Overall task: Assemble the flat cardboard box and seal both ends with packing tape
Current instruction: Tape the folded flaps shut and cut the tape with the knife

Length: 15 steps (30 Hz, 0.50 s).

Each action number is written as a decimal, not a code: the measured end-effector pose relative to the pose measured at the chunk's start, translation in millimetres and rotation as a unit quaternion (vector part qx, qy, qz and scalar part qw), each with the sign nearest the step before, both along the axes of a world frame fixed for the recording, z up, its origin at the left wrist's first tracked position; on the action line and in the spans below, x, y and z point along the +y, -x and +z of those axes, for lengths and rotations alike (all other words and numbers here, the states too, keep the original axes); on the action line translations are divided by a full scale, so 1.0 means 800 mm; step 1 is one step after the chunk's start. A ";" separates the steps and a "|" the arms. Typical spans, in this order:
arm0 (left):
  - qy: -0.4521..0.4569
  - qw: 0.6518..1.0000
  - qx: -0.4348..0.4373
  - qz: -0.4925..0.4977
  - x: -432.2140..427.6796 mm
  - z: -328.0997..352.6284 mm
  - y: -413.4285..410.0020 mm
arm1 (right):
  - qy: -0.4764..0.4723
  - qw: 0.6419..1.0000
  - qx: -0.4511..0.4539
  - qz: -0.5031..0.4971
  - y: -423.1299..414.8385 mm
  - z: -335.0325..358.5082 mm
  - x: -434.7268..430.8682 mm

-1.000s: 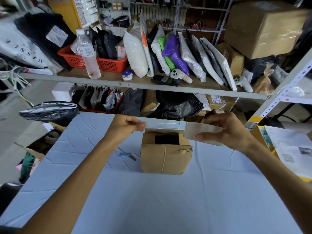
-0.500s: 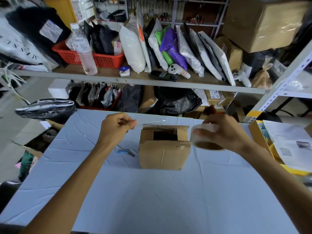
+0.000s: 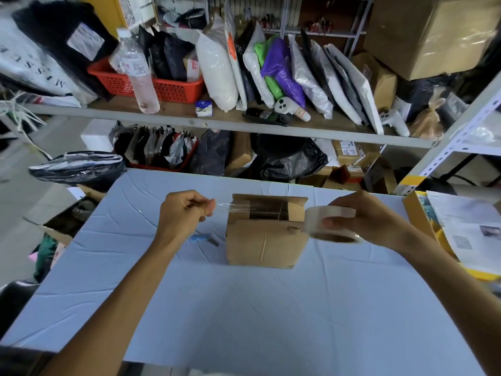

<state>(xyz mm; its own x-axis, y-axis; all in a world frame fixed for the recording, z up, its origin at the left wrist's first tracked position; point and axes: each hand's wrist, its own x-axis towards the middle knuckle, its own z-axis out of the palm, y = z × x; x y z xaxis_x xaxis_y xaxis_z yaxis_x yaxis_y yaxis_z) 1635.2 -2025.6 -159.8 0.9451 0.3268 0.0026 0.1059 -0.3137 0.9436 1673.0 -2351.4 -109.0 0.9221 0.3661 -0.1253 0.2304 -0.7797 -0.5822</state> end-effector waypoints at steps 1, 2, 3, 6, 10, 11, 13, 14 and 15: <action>0.001 1.000 0.003 0.000 0.000 -0.003 0.000 | 0.016 1.000 -0.006 -0.011 0.002 -0.001 0.003; 0.003 1.000 0.005 0.001 0.000 -0.006 0.001 | 0.036 0.999 -0.017 -0.027 0.003 -0.003 0.006; 0.005 1.000 0.007 0.000 -0.001 -0.009 0.001 | 0.061 0.996 -0.032 -0.049 0.004 -0.005 0.009; -0.019 1.000 -0.003 -0.016 -0.006 -0.021 0.003 | 0.137 0.982 -0.070 -0.108 0.007 -0.010 0.013; -0.044 0.998 -0.035 -0.037 -0.010 -0.040 0.005 | 0.180 0.970 -0.113 -0.117 0.012 -0.019 0.018; -0.049 0.997 -0.037 -0.041 -0.011 -0.045 0.005 | 0.192 0.965 -0.131 -0.120 0.014 -0.023 0.019; -0.053 0.997 -0.032 -0.043 -0.012 -0.053 0.005 | 0.203 0.958 -0.160 -0.122 0.016 -0.031 0.022; -0.051 0.997 -0.029 -0.040 -0.014 -0.056 0.005 | 0.209 0.957 -0.163 -0.120 0.017 -0.035 0.024; -0.049 0.998 -0.026 -0.034 -0.016 -0.059 0.005 | 0.214 0.956 -0.162 -0.118 0.017 -0.040 0.025</action>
